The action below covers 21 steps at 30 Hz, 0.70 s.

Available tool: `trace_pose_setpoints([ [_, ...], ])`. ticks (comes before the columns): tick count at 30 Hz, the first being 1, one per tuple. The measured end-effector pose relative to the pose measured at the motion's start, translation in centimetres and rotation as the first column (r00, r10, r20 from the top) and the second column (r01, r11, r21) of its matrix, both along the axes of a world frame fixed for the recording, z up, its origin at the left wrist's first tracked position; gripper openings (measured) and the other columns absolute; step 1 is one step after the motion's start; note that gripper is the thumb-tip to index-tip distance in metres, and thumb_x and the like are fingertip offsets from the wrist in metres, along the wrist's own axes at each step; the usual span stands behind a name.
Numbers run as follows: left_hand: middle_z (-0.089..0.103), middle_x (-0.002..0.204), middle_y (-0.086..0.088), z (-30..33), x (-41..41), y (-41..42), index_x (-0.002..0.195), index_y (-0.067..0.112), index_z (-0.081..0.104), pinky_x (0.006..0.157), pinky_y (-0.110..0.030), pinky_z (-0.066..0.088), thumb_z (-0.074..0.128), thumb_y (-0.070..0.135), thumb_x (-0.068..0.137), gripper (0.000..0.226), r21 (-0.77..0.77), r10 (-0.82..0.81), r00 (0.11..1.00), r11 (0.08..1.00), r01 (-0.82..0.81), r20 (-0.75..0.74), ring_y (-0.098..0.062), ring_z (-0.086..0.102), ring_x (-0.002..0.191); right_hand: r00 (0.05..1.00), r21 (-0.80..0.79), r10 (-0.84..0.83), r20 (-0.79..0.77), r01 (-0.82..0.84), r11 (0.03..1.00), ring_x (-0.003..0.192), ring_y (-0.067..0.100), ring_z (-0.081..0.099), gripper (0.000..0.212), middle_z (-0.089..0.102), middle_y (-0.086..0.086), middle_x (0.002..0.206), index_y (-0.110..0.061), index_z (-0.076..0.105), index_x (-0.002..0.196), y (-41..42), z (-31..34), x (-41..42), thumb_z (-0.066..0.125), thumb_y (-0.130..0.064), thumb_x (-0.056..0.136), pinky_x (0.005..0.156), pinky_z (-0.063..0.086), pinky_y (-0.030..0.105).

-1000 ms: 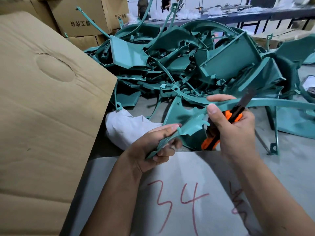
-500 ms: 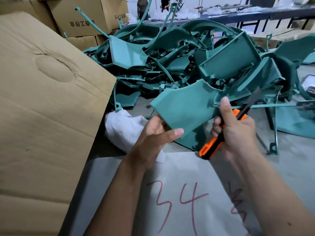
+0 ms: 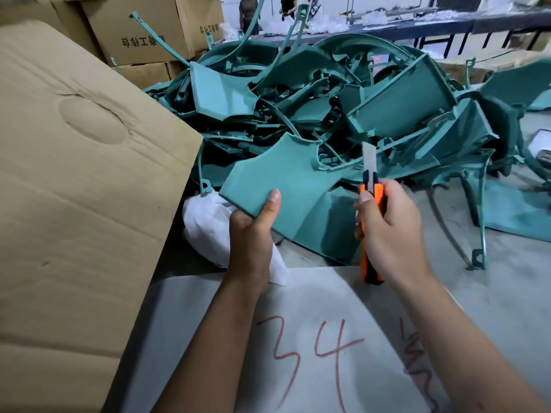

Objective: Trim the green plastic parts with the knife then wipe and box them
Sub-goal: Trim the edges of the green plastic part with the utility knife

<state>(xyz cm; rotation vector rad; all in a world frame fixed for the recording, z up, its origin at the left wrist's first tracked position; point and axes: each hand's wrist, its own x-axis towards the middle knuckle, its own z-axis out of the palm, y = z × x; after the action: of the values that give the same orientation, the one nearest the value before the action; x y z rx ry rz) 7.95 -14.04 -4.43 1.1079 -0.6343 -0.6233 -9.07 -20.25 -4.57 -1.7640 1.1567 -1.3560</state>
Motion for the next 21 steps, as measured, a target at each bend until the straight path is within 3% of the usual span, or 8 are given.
trace_pose_setpoints([
  [3, 0.078, 0.111, 0.006, 0.29, -0.14, 0.33, 0.095, 0.045, 0.079, 0.102, -0.056, 0.053, 0.077, 0.044, 0.075, 0.020, -0.035, -0.022, 1.000, 0.999, 0.021, -0.004, -0.021, 0.072, 0.110, 0.968, -0.253, -0.092, -0.233, 0.031, 0.967, 0.069, 0.003, 0.053, 0.014, 0.054, -0.011, 0.072, -0.020, 0.054, 0.097, 0.55, 0.14, 0.03, 0.050, -0.024, 0.109, 0.059, 0.033, 0.020],
  [7, 0.079, 0.107, 0.005, 0.19, -0.45, 0.47, 0.098, 0.042, 0.080, 0.090, -0.049, 0.060, 0.076, 0.036, 0.080, 0.019, -0.079, -0.120, 0.992, 0.990, 0.116, -0.047, -0.020, 0.075, 0.103, 0.918, -0.281, -0.101, -0.383, -0.012, 0.960, 0.063, 0.013, 0.046, 0.018, 0.051, -0.007, 0.072, -0.013, 0.058, 0.103, 0.60, -0.08, 0.13, 0.050, -0.028, 0.108, 0.057, 0.024, 0.030],
  [9, 0.079, 0.106, 0.001, 0.37, -0.66, 0.47, 0.097, 0.036, 0.081, 0.079, -0.039, 0.062, 0.071, 0.024, 0.087, 0.019, -0.129, -0.163, 0.981, 0.980, 0.149, -0.105, -0.022, 0.076, 0.101, 0.923, -0.294, -0.108, -0.369, -0.006, 0.956, 0.061, 0.007, 0.046, 0.019, 0.050, -0.010, 0.070, -0.013, 0.057, 0.099, 0.60, -0.06, 0.05, 0.050, -0.028, 0.107, 0.054, 0.029, 0.023],
  [12, 0.079, 0.107, -0.001, 0.72, -0.76, 0.49, 0.095, 0.033, 0.082, 0.078, -0.032, 0.061, 0.067, 0.018, 0.088, 0.022, -0.165, -0.155, 0.978, 0.978, 0.131, -0.142, -0.023, 0.075, 0.101, 0.930, -0.316, -0.133, -0.342, 0.019, 0.949, 0.062, 0.000, 0.045, 0.017, 0.046, -0.016, 0.070, -0.014, 0.056, 0.097, 0.81, 0.03, 0.22, 0.052, -0.027, 0.107, 0.054, 0.032, 0.014],
  [15, 0.079, 0.107, 0.002, 0.86, -0.54, 0.62, 0.096, 0.035, 0.082, 0.077, -0.027, 0.060, 0.067, 0.018, 0.089, 0.024, -0.188, -0.135, 0.986, 0.975, 0.116, -0.094, -0.019, 0.075, 0.101, 0.938, -0.338, -0.131, -0.320, 0.016, 0.941, 0.061, 0.000, 0.045, 0.013, 0.046, -0.014, 0.071, -0.014, 0.057, 0.099, 0.94, -0.01, 0.37, 0.054, -0.025, 0.106, 0.057, 0.031, 0.015],
  [19, 0.078, 0.110, 0.004, 0.62, -0.28, 0.79, 0.100, 0.038, 0.080, 0.078, -0.026, 0.059, 0.074, 0.029, 0.084, 0.020, -0.183, -0.106, 0.994, 0.978, 0.103, -0.009, -0.018, 0.075, 0.104, 0.963, -0.344, -0.101, -0.250, 0.009, 0.939, 0.064, 0.016, 0.052, 0.014, 0.061, -0.002, 0.074, -0.013, 0.059, 0.100, 0.71, -0.02, 0.05, 0.052, -0.022, 0.108, 0.061, 0.030, 0.028],
  [21, 0.078, 0.111, 0.003, 0.51, -0.16, 0.83, 0.101, 0.039, 0.080, 0.079, -0.027, 0.059, 0.075, 0.036, 0.079, 0.023, -0.174, -0.090, 0.996, 0.981, 0.086, -0.010, -0.019, 0.074, 0.105, 0.963, -0.337, -0.104, -0.250, 0.014, 0.942, 0.063, 0.016, 0.053, 0.016, 0.061, -0.001, 0.073, -0.013, 0.058, 0.097, 0.49, -0.03, -0.18, 0.052, -0.023, 0.108, 0.060, 0.033, 0.025],
])
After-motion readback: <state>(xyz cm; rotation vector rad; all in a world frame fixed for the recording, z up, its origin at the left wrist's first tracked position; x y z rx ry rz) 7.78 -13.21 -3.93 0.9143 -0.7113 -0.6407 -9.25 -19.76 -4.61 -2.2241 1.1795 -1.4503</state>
